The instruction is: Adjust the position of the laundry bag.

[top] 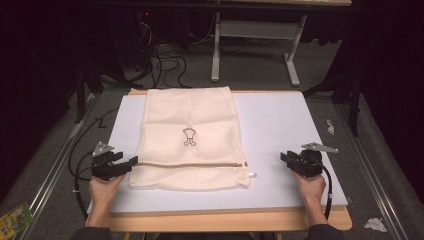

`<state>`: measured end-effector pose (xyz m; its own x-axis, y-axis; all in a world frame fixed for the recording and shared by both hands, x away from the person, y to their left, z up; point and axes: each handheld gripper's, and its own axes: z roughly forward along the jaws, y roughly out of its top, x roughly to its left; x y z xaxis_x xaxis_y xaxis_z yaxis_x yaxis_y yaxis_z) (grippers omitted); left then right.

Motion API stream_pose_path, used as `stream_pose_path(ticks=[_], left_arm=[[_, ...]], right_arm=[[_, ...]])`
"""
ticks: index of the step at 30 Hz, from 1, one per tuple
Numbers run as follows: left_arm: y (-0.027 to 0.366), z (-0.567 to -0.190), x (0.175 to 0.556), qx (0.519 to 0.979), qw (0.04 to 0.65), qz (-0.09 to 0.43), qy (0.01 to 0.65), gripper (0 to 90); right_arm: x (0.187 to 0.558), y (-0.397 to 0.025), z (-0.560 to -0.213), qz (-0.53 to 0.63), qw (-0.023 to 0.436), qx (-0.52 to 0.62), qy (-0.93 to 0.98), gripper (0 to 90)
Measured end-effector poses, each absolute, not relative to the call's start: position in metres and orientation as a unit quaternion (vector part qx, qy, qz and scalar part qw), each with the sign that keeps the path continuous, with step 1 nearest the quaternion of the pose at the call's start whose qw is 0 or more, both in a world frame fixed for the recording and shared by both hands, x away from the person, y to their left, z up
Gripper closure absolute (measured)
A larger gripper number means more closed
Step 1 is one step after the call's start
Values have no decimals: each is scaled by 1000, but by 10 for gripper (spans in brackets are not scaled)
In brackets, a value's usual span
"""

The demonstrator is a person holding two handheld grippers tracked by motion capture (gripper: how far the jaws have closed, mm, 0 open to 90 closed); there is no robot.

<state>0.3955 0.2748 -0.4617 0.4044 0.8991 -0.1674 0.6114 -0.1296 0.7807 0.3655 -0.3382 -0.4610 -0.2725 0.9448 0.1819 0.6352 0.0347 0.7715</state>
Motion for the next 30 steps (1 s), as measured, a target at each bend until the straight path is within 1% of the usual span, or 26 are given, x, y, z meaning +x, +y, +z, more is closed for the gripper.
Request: stream_pose_path(ticks=[8, 12, 13, 18, 23, 30], left_arm=[[268, -463, 397, 729, 409, 173, 521, 303], [266, -462, 396, 731, 406, 170, 521, 293], [263, -461, 395, 736, 394, 178, 521, 290], [258, -461, 396, 741, 388, 177, 518, 279], [257, -462, 400, 738, 387, 171, 526, 272], [253, -462, 408, 737, 380, 161, 536, 272]], right_arm=[[369, -329, -461, 401, 182, 563, 700, 643], [372, -316, -459, 405, 169, 554, 708, 638], [372, -313, -459, 407, 164, 552, 709, 637], [376, -301, -458, 402, 156, 539, 723, 638], [383, -287, -458, 400, 135, 531, 735, 632], [397, -264, -454, 389, 107, 518, 754, 596]])
